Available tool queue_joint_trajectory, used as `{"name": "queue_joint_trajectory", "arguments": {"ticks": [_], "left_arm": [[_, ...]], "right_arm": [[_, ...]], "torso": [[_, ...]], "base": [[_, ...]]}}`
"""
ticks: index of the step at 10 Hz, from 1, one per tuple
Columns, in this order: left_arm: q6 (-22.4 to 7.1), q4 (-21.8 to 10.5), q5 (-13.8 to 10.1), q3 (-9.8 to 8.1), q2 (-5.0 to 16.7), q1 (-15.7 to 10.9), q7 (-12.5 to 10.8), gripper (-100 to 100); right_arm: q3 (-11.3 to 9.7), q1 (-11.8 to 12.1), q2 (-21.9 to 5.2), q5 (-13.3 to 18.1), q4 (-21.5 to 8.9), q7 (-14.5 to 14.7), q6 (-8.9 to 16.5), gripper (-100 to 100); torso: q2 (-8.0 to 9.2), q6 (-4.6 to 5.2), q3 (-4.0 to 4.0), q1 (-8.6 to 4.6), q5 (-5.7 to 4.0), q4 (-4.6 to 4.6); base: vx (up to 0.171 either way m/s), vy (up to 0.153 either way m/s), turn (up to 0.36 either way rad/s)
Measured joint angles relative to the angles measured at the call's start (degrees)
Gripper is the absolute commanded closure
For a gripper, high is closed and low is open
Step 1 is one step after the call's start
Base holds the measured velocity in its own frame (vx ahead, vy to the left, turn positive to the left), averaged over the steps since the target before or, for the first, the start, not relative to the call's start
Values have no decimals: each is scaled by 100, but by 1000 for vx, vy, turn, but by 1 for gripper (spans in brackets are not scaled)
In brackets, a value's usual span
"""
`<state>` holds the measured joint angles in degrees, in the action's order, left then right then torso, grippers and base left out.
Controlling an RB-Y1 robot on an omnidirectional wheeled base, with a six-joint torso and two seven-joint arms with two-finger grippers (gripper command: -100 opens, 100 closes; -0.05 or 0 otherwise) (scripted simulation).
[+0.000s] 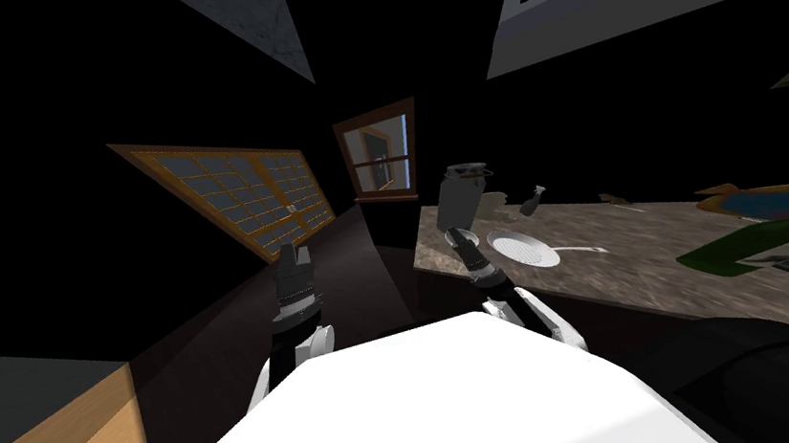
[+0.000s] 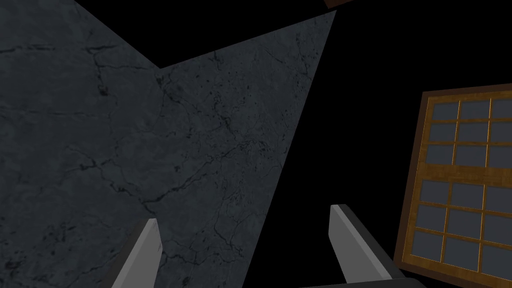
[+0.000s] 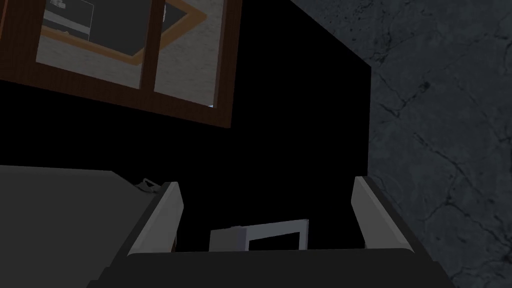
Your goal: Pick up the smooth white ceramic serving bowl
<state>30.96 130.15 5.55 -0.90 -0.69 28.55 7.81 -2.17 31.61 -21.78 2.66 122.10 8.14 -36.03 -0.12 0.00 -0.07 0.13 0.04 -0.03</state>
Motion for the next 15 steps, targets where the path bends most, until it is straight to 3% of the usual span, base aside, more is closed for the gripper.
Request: {"name": "queue_joint_trajectory", "arguments": {"ticks": [3, 14, 15], "left_arm": [[0, 0, 0, 0, 0, 0, 0, 0], [0, 0, 0, 0, 0, 0, 0, 0], [0, 0, 0, 0, 0, 0, 0, 0]], "right_arm": [[28, 5, -453, 114, -268, 91, 117, -100], [158, 381, -2239, 566, -1097, 349, 575, -100], [159, 438, -2385, 638, -1296, 402, 556, -100]], "torso": [[1, 0, 0, 3, 0, 0], [2, 0, 1, 14, 3, 1], [3, 1, 2, 16, 3, 0]], "base": [[29, 47, -5], [26, 65, -18], [9, 77, -22]]}}
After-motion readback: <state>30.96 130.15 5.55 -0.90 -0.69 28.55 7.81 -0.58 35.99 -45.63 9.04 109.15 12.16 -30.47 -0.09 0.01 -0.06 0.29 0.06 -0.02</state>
